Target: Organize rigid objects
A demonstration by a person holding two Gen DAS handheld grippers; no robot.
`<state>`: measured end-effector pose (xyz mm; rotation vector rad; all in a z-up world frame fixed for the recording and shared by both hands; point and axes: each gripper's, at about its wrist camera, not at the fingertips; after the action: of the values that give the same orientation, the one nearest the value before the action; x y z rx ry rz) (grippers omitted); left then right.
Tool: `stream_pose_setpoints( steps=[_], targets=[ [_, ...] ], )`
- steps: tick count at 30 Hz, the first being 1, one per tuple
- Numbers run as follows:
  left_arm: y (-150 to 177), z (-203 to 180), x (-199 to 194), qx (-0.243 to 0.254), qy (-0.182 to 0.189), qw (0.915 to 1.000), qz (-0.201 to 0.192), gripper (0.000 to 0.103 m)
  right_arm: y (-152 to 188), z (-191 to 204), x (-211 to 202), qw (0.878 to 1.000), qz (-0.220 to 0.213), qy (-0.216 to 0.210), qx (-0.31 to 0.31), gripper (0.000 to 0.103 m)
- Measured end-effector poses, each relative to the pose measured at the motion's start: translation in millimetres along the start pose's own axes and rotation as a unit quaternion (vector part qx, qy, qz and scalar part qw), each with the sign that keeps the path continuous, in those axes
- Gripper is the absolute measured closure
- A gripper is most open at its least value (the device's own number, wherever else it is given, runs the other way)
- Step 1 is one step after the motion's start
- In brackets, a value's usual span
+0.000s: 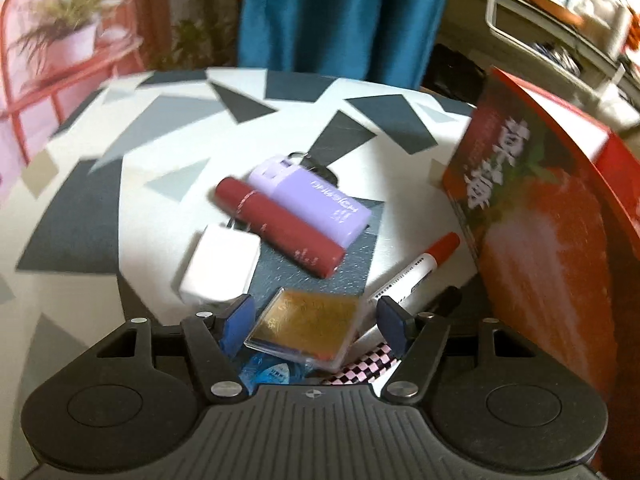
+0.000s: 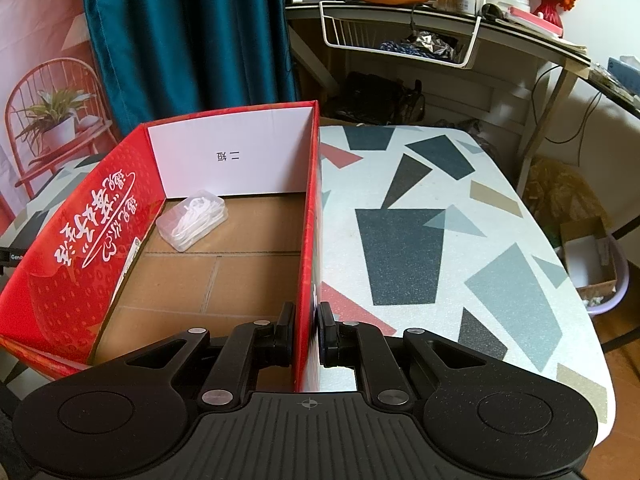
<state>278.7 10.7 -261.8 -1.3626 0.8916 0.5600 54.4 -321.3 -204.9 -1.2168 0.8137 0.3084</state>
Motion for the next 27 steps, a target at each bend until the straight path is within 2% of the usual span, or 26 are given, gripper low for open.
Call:
stream_pose_setpoints(
  steps=[3,7,9,11,16,17,18,19,20,21,27],
  targets=[
    [1.7,7.8,-0.1,-0.022,-0.002,0.9997,0.007,0.036,-0.2,0.0,-0.1,1.0,0.0,0.0,0.001,0.093],
    [3.9,4.9,-2.1,0.001,-0.005,1.0,0.006,0.038,-0.3,0.7,-0.1,1.0,0.001,0.0,-0.001,0.093],
    [6.5,4.0,-3.9,0.011,-0.004,0.9999,0.005,0.046,-0.3,1.0,-0.2,1.0,0.001,0.0,-0.002,0.093],
    [8.2,4.6,-5.6,0.013,-0.001,0.9999,0.004,0.048,-0.5,1.1,-0.1,1.0,0.001,0.0,-0.002,0.093],
    [8.1,11.8,-6.7,-0.011,0.011,0.9999,0.002,0.051,-1.0,1.2,0.1,1.0,0.002,0.0,-0.004,0.093],
    [7.9,12.6,-7.7,-0.014,0.011,0.9998,-0.002,0.056,-1.1,1.2,0.2,1.0,0.003,0.0,-0.004,0.093],
    [7.9,14.1,-9.7,-0.019,0.011,0.9997,-0.007,0.068,-1.3,1.2,0.3,1.0,0.003,0.0,-0.004,0.093],
    [7.5,14.9,-12.0,-0.025,0.012,0.9995,-0.013,0.075,-1.3,1.2,0.3,1.0,0.003,0.0,-0.004,0.093],
    [6.6,16.1,-14.3,-0.028,0.009,0.9994,-0.018,0.09,-1.3,1.2,0.3,1.0,0.003,0.0,-0.004,0.093],
    [5.5,16.2,-16.0,-0.027,0.005,0.9994,-0.02,0.098,-1.4,1.3,0.3,1.0,0.003,0.0,-0.004,0.093],
    [1.0,7.6,-20.1,0.001,-0.041,0.9982,-0.043,0.098,-1.4,1.3,0.3,1.0,0.003,0.0,-0.004,0.093]
  ],
)
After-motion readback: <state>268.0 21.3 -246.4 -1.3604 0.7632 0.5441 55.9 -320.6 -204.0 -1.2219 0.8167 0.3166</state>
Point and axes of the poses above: each gripper's, at about its wrist camera, not at the fingertips, and x roughly the way its jaws point, z to its left, y to its underside, and after that the axes turned 6 degrees about -y, right-handed
